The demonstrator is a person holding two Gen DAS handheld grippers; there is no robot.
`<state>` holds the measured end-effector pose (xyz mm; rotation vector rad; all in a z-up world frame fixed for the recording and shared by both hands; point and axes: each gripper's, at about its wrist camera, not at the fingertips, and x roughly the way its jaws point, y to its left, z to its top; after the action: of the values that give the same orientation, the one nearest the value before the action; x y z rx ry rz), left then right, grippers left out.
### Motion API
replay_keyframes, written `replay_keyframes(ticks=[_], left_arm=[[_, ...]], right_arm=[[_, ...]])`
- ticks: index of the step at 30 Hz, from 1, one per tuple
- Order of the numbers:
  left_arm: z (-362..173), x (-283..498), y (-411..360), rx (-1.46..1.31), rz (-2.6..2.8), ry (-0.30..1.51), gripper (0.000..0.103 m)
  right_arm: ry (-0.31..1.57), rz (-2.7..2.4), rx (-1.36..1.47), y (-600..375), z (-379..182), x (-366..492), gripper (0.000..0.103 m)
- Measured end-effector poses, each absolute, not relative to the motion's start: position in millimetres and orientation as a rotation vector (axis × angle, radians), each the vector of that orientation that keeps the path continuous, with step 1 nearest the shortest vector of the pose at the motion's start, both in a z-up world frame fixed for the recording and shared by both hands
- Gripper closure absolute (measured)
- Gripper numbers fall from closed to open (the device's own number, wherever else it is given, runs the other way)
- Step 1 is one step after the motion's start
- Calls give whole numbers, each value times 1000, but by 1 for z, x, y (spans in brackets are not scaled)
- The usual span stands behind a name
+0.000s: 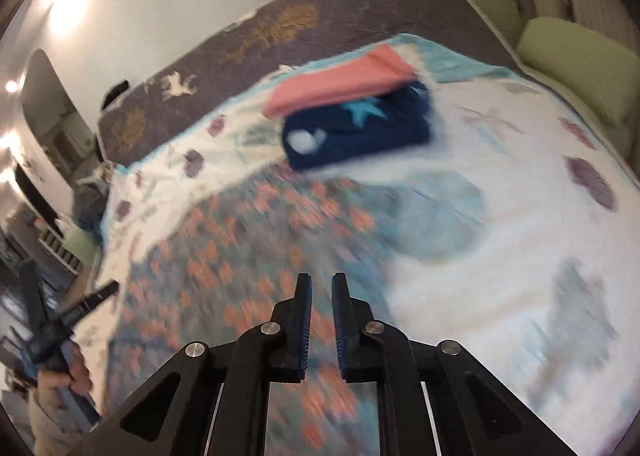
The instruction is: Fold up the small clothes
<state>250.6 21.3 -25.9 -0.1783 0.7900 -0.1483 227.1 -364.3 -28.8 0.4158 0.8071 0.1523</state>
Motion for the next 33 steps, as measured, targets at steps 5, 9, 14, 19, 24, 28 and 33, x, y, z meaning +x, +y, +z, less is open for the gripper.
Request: replay_keyframes(ticks=[5, 9, 14, 19, 24, 28, 33], left_arm=[[-66, 288, 23, -60, 13, 902, 53], [-86, 288, 64, -202, -11, 893, 39], [-68, 279, 87, -243, 27, 832, 40], [-72, 302, 115, -280, 32, 852, 37], [-84, 335, 111, -336, -99, 918, 42], [-82, 344, 98, -271, -81, 911, 96], [-84, 336, 120, -217, 79, 854, 101]], right_arm=[[948, 137, 325, -337, -63, 296, 92], [919, 1, 333, -368, -90, 308, 97], [876, 41, 472, -398, -76, 296, 90], [853, 48, 553, -436, -69, 301, 34], [919, 206, 709, -451, -94, 333, 41], [979, 256, 612, -427, -99, 352, 98], [871, 111, 515, -434, -81, 337, 99]])
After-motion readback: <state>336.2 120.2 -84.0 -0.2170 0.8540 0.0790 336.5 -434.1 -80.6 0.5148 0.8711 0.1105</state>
